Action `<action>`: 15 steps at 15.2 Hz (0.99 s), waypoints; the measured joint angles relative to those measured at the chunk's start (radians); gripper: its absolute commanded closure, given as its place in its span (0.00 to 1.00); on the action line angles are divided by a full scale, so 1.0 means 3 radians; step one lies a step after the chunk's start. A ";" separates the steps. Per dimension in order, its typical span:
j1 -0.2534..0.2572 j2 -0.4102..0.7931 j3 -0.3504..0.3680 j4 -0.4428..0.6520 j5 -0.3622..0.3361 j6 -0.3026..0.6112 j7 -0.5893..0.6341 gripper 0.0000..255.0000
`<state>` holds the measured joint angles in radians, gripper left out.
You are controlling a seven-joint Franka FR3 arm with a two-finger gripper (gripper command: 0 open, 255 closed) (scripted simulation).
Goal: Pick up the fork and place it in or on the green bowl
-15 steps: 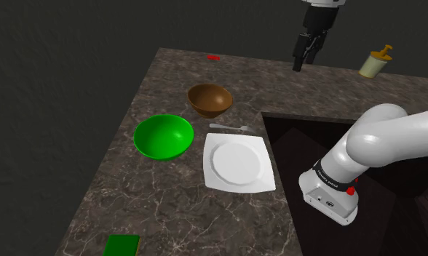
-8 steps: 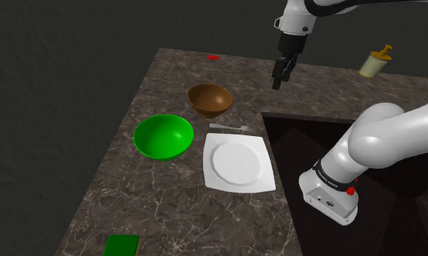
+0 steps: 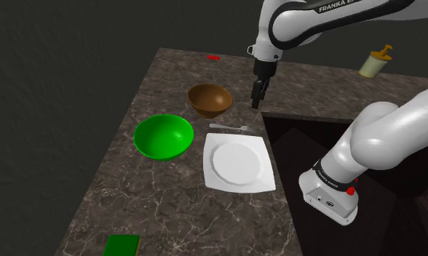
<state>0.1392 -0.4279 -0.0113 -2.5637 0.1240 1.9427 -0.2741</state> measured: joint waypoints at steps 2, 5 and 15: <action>0.0059 0.0248 -0.0008 -0.0017 0.0066 0.0234 -0.0153 0.00; 0.0177 0.0589 0.0027 0.0014 0.0201 0.0507 -0.0336 0.00; 0.0255 0.0959 0.0063 -0.0157 0.0342 0.1028 -0.0497 0.00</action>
<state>0.2158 -0.1403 0.0077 -2.6109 0.2266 2.2510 -0.4232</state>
